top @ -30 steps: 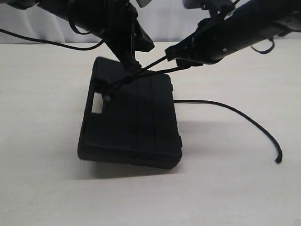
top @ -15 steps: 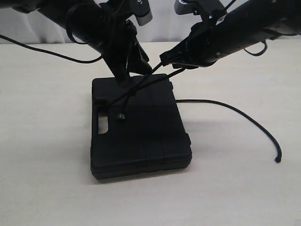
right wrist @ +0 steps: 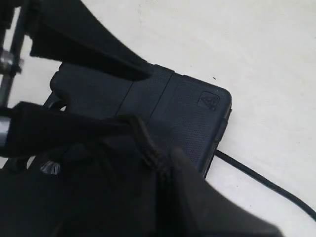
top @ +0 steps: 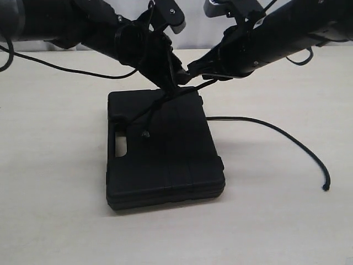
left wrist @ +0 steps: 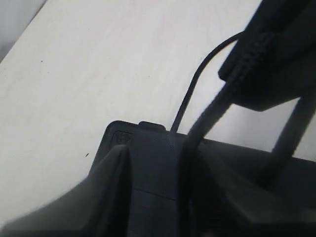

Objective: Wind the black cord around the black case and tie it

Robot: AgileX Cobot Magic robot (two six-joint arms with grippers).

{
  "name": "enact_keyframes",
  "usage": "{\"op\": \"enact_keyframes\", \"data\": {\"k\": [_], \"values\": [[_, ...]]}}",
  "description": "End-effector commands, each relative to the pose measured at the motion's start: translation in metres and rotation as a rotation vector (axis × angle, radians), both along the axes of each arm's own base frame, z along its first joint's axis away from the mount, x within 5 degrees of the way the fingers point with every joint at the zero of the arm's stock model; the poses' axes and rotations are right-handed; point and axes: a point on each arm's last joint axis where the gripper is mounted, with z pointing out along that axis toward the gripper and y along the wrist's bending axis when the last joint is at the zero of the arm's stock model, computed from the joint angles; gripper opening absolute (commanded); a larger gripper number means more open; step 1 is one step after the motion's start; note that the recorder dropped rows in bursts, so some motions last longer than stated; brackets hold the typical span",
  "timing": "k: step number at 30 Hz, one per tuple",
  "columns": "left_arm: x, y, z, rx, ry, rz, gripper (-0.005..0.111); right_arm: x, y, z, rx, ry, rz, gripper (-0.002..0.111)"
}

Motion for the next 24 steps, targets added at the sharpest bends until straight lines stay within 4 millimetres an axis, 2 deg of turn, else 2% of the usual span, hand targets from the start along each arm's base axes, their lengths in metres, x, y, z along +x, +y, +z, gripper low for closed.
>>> {"op": "enact_keyframes", "data": {"k": [1,2,3,7,9,13,17,21,24], "values": [[0.002,0.0,-0.003,0.0,-0.006,0.007,0.012,0.002,-0.002,0.004,-0.016,-0.053,0.014,0.01],[0.002,0.0,-0.003,0.005,-0.013,0.0,0.003,0.002,-0.002,0.004,-0.02,-0.05,0.019,0.019],[0.002,0.0,-0.003,0.005,-0.013,0.0,0.0,0.002,-0.002,0.004,-0.024,-0.048,0.026,0.024],[0.002,0.001,-0.005,0.029,-0.021,-0.017,0.0,-0.003,-0.007,0.012,-0.058,-0.062,0.027,0.053],[0.001,0.001,-0.005,0.044,-0.022,-0.032,0.0,-0.006,-0.014,0.022,-0.052,-0.075,-0.019,0.061],[-0.001,0.001,-0.007,0.059,-0.009,-0.057,0.0,-0.013,-0.046,0.046,-0.067,-0.099,-0.167,0.062],[-0.002,0.002,-0.007,0.071,-0.007,-0.07,0.0,-0.014,-0.088,0.048,-0.099,-0.02,-0.334,0.062],[-0.003,0.002,-0.004,0.067,-0.015,-0.069,0.0,-0.004,-0.123,0.018,-0.133,0.16,-0.44,0.062],[-0.003,0.002,0.0,0.061,-0.023,-0.067,0.0,0.005,-0.13,-0.013,-0.188,0.271,-0.424,0.062]]}}
